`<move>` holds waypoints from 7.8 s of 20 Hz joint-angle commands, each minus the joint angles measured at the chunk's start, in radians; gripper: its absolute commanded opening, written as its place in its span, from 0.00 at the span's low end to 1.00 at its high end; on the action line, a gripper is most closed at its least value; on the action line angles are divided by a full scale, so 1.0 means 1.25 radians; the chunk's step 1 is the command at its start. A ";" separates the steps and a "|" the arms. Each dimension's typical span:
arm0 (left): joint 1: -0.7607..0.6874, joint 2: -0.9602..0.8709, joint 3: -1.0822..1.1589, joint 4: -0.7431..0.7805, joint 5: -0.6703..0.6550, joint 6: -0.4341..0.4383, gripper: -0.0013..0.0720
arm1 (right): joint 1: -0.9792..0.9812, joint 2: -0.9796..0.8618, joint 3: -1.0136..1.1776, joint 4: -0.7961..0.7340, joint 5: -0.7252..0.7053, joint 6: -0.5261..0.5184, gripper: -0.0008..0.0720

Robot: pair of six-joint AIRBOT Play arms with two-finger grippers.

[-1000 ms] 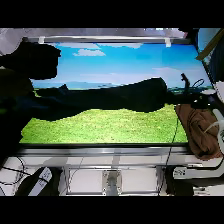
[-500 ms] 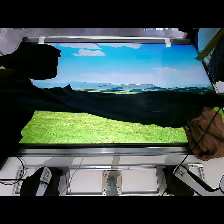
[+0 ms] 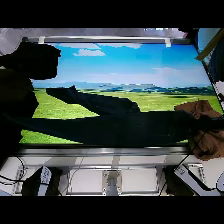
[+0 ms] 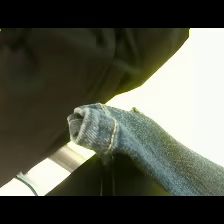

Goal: Fold the clothes and pants, and hang the long-sleeved shirts on hangers.

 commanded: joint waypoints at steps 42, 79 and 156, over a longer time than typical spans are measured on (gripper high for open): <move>-0.405 -0.958 0.804 -0.197 -0.056 -0.200 0.98 | 0.257 -0.037 0.236 0.013 -0.298 0.236 0.73; -0.285 -0.737 0.812 -0.095 -0.078 -0.169 0.05 | 0.211 -0.280 0.038 0.036 -0.382 0.253 0.73; -0.310 -0.317 0.341 -0.120 0.385 -0.096 0.05 | 0.385 -0.233 0.377 0.066 0.154 0.101 0.07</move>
